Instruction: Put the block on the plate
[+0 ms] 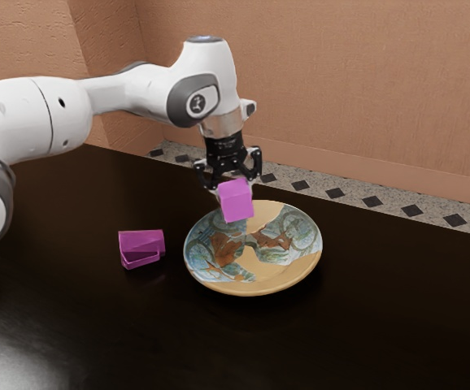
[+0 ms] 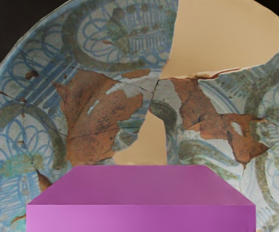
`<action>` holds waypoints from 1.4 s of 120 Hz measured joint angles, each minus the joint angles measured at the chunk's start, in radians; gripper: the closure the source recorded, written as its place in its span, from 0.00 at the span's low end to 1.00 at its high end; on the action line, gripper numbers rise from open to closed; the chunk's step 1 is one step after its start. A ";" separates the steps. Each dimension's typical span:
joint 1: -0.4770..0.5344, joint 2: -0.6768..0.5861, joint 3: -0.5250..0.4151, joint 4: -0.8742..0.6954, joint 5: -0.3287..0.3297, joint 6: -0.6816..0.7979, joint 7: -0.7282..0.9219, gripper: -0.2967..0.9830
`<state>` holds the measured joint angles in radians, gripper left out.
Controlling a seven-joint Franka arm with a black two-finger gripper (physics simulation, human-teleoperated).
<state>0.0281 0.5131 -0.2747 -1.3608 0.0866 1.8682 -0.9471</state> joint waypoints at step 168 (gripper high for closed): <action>-0.022 0.020 -0.008 0.040 0.015 0.011 -0.073 0.25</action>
<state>0.0061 0.5335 -0.2831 -1.3212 0.1019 1.8788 -1.0197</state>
